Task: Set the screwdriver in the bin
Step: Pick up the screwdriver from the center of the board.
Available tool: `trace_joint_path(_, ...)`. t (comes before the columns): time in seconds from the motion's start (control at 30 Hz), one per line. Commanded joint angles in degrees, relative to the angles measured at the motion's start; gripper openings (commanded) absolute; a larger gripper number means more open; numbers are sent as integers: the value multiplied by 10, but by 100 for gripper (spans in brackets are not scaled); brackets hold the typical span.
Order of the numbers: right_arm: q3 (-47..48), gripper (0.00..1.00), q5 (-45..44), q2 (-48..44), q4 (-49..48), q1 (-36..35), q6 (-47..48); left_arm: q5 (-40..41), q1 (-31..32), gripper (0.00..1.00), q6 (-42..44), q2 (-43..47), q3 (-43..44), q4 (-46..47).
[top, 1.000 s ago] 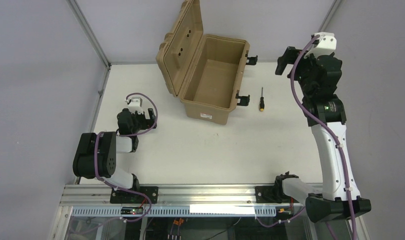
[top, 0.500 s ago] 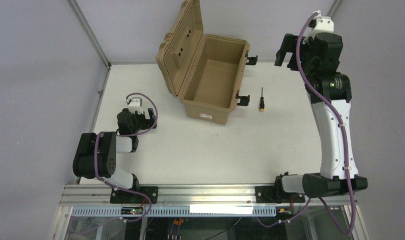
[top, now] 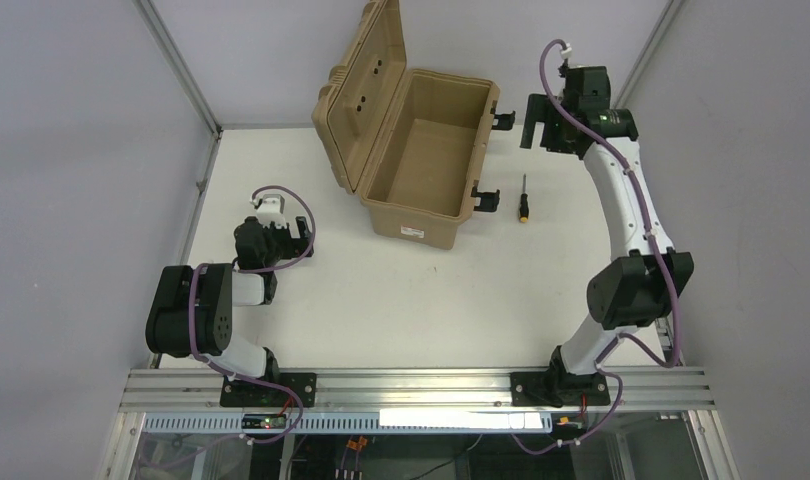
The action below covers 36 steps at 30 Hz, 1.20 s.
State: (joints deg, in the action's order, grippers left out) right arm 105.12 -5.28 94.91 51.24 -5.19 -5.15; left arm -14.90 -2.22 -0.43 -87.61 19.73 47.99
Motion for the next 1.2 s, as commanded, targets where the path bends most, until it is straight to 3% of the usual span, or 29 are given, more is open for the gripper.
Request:
trace_joint_path(0.0,-20,100,-6,35,-20,8,-19,4,2,99,6,11,5,17)
trace_joint_path(0.43,-130,98,35,162,-87,30,-38,4,2,99,6,11,5,18)
trace_joint_path(0.7,-137,87,38,226,-99,30,-34,4,2,99,6,11,5,18)
trace_joint_path(0.9,-126,69,30,261,-99,30,-25,4,2,99,5,11,6,17)
trace_joint_path(1.17,-121,17,22,270,-98,30,-21,4,2,99,6,11,5,17)
